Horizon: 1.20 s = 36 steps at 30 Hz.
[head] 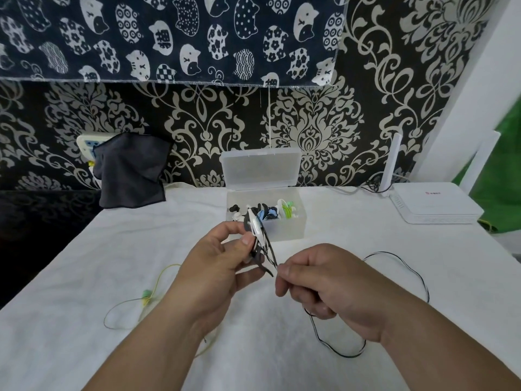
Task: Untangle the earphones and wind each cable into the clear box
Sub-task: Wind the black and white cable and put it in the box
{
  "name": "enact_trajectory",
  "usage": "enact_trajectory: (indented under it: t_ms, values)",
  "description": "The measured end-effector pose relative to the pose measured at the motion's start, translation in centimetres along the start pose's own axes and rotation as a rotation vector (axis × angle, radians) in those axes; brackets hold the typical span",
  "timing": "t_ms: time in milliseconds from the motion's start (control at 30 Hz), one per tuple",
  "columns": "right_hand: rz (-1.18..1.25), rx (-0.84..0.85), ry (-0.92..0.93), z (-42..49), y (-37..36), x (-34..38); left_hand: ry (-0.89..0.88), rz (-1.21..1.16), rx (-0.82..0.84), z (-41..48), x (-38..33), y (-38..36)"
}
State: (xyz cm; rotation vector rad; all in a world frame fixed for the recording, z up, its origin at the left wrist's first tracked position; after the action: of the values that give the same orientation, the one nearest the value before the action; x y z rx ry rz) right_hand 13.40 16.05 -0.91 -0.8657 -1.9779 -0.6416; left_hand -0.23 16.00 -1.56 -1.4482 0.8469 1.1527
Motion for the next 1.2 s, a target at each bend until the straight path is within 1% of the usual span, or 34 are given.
enact_trajectory:
  t_ms: [100, 267, 400, 467, 533, 600, 700, 800, 900, 1000, 1033, 1100, 1167, 1200]
  values:
    - [0.012, -0.013, 0.078, -0.7, 0.4, 1.6, -0.036, 0.109, 0.037, -0.1, -0.1, -0.2]
    - [0.229, -0.152, 0.137, -1.1, 4.2, 2.3, -0.059, 0.224, 0.189, -0.7, -0.1, -1.6]
    - [0.217, -0.151, 0.198, -1.5, 4.6, 3.0, -0.039, 0.280, 0.307, -1.3, 0.6, -2.9]
    - [0.174, -0.212, 0.231, -1.7, 5.2, 3.2, -0.011, 0.265, 0.342, -1.7, 1.0, -3.4]
    - [0.078, -0.331, 0.261, -1.9, 6.4, 3.3, 0.032, 0.199, 0.368, -2.0, 1.4, -3.9]
    - [0.022, -0.408, 0.297, -2.1, 7.2, 3.5, 0.069, 0.131, 0.395, -2.3, 1.5, -4.4]
    - [0.035, -0.423, 0.347, -2.2, 7.2, 3.7, 0.099, 0.066, 0.419, -2.6, 1.3, -4.9]
    - [0.085, -0.430, 0.324, -1.8, 7.2, 3.3, 0.123, -0.006, 0.408, -2.8, 1.2, -5.2]
    - [0.136, -0.410, 0.245, -1.1, 7.1, 2.2, 0.111, -0.061, 0.395, -2.8, 0.8, -5.6]
    - [0.126, -0.370, 0.130, -0.4, 6.7, 0.9, 0.060, -0.122, 0.323, -2.4, 0.0, -5.3]
    - [0.100, -0.322, 0.084, -0.1, 6.2, 0.5, 0.037, -0.136, 0.288, -2.1, -0.3, -5.0]
    - [0.020, -0.175, 0.017, 0.1, 4.3, -0.1, 0.008, -0.143, 0.205, -1.5, -0.6, -4.0]
    - [-0.068, -0.031, -0.010, 0.1, 2.3, -0.3, 0.004, -0.143, 0.122, -1.0, -0.5, -2.9]
    - [-0.105, 0.016, -0.012, -0.1, 1.6, -0.4, 0.007, -0.149, 0.094, -0.9, -0.4, -2.5]
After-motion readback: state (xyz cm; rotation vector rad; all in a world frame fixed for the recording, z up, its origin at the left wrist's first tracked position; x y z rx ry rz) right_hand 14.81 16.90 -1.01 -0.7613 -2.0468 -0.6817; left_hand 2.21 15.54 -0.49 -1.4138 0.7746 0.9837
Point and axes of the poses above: each hand's wrist, its own z-axis towards the middle knuckle, its own y-axis out of the back of the hand, x = y × z, the point moved 10 cm from there along z, towards the middle knuckle, and after that the axes turned 11 degrees about -y, right-handed, at the moved point
